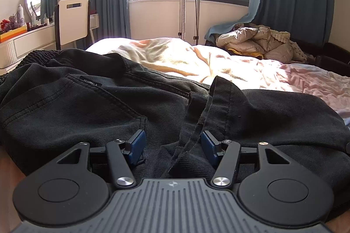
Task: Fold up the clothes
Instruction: 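Open the left gripper to release the sweatpants fabric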
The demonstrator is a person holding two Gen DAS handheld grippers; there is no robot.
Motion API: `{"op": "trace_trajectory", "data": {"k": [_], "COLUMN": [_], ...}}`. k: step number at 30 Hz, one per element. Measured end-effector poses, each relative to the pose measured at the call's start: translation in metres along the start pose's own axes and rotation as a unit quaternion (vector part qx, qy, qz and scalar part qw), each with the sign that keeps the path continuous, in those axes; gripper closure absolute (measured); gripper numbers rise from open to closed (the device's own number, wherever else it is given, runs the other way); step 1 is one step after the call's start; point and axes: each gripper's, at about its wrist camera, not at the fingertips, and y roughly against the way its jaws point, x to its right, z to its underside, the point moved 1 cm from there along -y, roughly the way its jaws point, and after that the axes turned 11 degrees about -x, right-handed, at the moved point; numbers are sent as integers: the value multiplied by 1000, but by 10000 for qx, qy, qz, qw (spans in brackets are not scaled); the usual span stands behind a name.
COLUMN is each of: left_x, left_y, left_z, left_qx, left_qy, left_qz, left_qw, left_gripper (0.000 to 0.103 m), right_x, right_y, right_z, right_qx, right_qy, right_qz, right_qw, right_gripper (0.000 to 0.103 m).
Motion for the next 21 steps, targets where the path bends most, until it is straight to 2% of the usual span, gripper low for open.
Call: {"op": "trace_trajectory", "data": {"k": [3,11,15,17,19,21], "left_x": [0,1,1,2,2,3], "left_y": [0,0,-1,-2,-2,-2], "left_z": [1,1,1,1,1,1], "left_qx": [9,17,-4,-11,-12,-9], "left_qy": [-28,-42,-20,-33,-28,-54], "left_qz": [-4,-44,-53,-68,-62,-57], "left_qw": [10000,10000,10000,10000,10000,10000], "left_gripper": [42,42,42,42,42,41], "right_x": [-1,0,-16,-19,-14,-5], "right_y": [1,0,24,30,24,7], "right_z": [-2,-4,-14,-19,-19,-13], "right_qx": [-6,-102,399,524,367,-178], "right_qy": [81,-29,78,-51,-250,-416], "right_qz": [100,-239,-1144,-1421,-1307,-685], "right_qw": [9999,9997,9926,9885,9904,9966], "right_gripper": [12,9,10,10,9,10]}}
